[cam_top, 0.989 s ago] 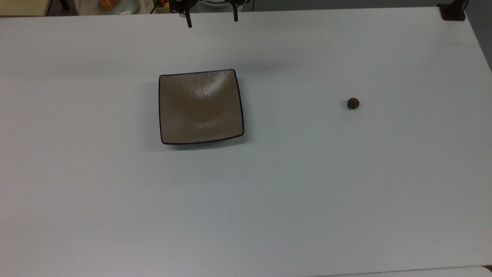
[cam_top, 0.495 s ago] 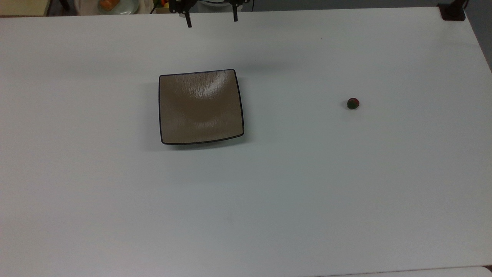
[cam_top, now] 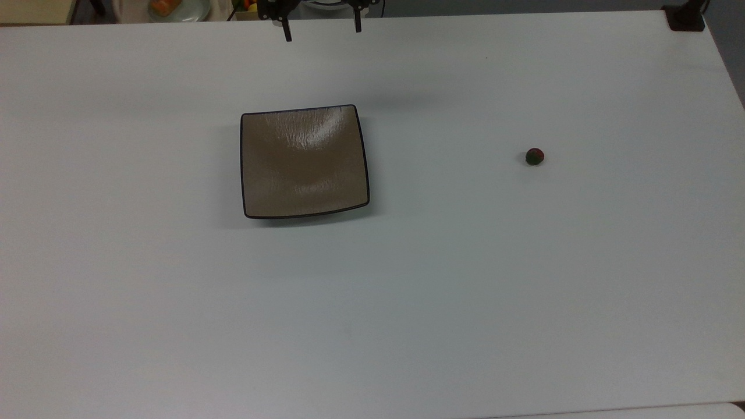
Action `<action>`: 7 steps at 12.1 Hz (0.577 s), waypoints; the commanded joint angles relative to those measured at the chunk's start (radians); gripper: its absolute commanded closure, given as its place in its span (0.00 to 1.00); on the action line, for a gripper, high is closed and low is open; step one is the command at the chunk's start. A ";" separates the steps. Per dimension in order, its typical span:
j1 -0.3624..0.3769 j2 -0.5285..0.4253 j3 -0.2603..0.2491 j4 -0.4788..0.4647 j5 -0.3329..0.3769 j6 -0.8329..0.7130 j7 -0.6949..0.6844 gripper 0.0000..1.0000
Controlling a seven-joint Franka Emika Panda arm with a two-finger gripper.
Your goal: Strawberries on a ceramic plate
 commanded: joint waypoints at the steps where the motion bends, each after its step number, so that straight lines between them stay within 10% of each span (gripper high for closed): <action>1: -0.002 -0.023 0.057 -0.002 0.019 -0.005 0.068 0.00; 7: 0.012 -0.012 0.159 0.101 0.019 -0.111 0.212 0.00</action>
